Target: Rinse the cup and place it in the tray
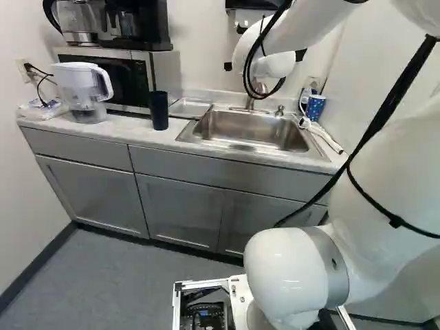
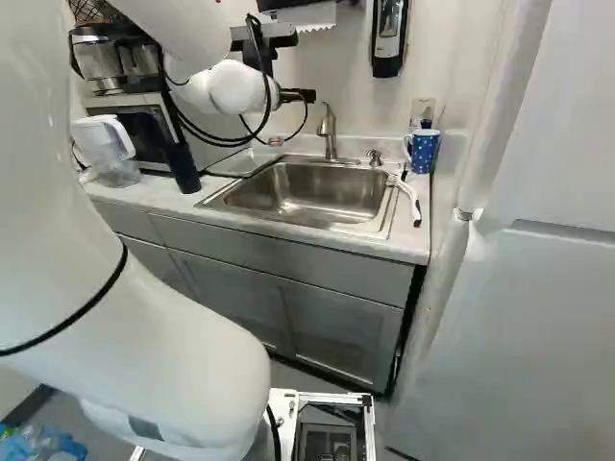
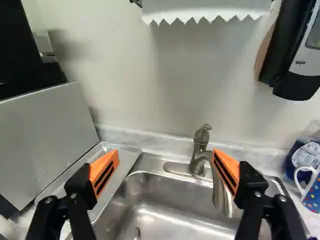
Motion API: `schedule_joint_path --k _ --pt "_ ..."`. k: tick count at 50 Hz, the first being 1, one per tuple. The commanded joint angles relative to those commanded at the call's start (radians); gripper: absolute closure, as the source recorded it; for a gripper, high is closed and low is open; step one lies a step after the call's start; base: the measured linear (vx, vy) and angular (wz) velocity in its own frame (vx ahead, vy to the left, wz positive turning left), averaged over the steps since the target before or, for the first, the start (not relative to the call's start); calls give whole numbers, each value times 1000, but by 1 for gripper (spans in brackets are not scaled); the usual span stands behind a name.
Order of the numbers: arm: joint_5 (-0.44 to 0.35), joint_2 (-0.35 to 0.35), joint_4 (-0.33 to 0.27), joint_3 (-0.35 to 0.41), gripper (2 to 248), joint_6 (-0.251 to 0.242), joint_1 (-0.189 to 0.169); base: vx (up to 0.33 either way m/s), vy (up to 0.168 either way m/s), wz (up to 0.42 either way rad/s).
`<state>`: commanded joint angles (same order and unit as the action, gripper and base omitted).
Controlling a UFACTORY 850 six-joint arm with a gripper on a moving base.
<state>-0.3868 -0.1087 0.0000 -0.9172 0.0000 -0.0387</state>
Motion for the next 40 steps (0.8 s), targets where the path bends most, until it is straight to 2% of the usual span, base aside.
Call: schedule_joint_path --k 40 --pt "114 155 0 -152 3 0 -24 0 0 0"
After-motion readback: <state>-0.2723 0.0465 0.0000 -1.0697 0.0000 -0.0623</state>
